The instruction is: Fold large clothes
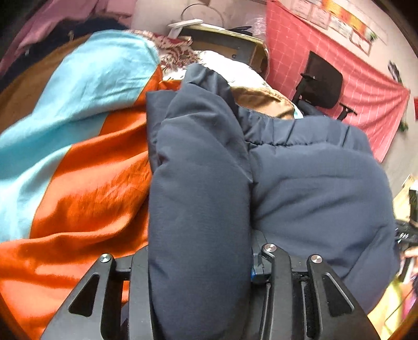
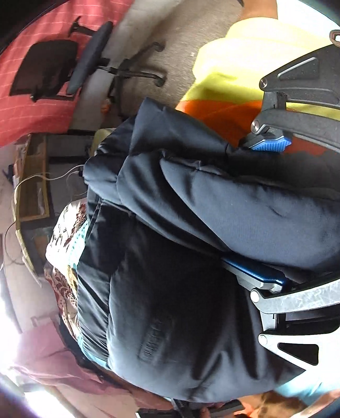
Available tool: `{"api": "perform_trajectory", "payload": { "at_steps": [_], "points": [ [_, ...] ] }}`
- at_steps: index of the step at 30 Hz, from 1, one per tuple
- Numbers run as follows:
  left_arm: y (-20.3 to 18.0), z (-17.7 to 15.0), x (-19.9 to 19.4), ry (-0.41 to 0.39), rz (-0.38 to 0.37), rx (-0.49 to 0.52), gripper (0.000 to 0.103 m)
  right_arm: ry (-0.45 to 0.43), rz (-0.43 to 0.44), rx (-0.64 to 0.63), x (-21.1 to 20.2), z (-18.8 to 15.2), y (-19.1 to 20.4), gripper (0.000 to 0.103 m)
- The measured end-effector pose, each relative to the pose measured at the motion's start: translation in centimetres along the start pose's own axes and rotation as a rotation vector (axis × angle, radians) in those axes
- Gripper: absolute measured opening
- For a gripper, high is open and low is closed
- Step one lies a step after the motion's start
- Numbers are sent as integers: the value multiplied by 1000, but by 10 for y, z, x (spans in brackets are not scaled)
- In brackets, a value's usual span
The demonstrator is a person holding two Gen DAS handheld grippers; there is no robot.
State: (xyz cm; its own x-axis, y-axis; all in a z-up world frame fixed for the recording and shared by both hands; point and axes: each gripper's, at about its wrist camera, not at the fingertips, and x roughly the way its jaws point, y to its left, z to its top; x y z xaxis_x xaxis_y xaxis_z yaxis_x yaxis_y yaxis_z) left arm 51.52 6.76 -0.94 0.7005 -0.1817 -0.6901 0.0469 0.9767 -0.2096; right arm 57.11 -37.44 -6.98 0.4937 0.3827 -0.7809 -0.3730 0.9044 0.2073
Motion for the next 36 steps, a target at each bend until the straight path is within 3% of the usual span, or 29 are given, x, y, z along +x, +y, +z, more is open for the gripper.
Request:
{"api": "perform_trajectory", "payload": {
  "at_steps": [2, 6, 12, 22, 36],
  "points": [
    [4, 4, -3, 7, -15, -31, 26, 17, 9, 11, -6, 2, 0, 59],
    [-3, 7, -15, 0, 17, -19, 19, 14, -12, 26, -19, 5, 4, 33],
    [-14, 19, -38, -29, 41, -46, 11, -11, -81, 50, -33, 7, 19, 20],
    [-46, 27, -100, -73, 27, 48, 9, -135, -106, 72, -100, 9, 40, 15],
    [-52, -6, -150, -73, -16, 62, 7, -175, -114, 57, -164, -32, 79, 15]
  ]
}}
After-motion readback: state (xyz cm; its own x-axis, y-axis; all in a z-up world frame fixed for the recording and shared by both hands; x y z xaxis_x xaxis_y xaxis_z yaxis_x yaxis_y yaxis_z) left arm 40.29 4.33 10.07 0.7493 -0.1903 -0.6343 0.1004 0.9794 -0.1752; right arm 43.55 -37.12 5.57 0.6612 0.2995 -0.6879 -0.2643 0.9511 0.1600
